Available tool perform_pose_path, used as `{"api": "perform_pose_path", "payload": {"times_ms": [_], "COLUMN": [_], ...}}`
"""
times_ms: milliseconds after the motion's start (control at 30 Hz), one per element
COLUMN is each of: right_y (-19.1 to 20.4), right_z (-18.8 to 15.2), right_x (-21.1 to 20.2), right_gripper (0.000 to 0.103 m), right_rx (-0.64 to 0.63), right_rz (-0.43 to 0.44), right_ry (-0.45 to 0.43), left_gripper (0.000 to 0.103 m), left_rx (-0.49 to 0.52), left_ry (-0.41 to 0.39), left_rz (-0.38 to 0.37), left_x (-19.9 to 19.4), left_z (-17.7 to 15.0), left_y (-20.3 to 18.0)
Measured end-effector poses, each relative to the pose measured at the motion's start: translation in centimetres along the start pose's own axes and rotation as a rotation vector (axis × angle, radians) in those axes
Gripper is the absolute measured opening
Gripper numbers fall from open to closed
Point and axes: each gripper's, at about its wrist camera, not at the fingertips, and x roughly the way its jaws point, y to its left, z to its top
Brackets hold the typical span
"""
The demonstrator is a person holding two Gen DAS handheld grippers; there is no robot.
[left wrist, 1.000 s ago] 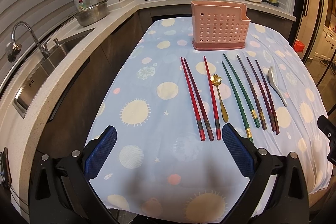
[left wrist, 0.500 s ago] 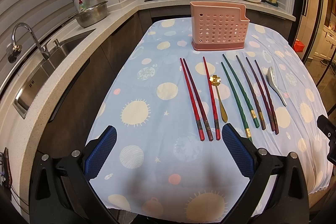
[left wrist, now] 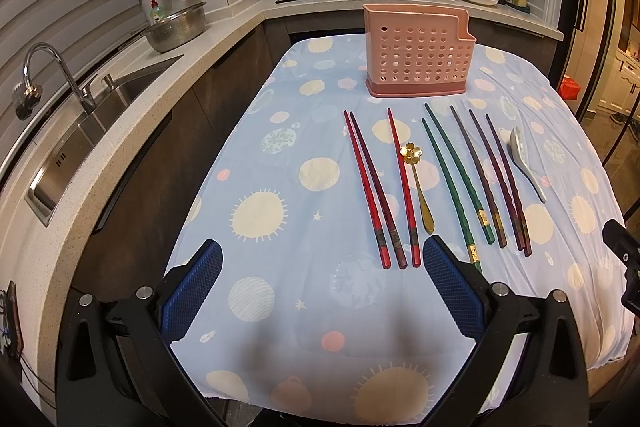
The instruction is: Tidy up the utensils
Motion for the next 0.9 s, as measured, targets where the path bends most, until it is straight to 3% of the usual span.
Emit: {"api": "perform_pose_path", "payload": {"times_ms": [900], "right_y": [0.14], "right_z": [0.30], "right_x": [-0.05], "right_gripper": [0.096], "right_rx": [-0.005], "right_rz": [0.003], "right_ry": [-0.002], "left_gripper": [0.096], "left_rx": [-0.002], "left_ry": [0.001], "left_rz": [0.002], "left_x": [-0.11], "left_z": [0.10], "left_y": [0.15]}}
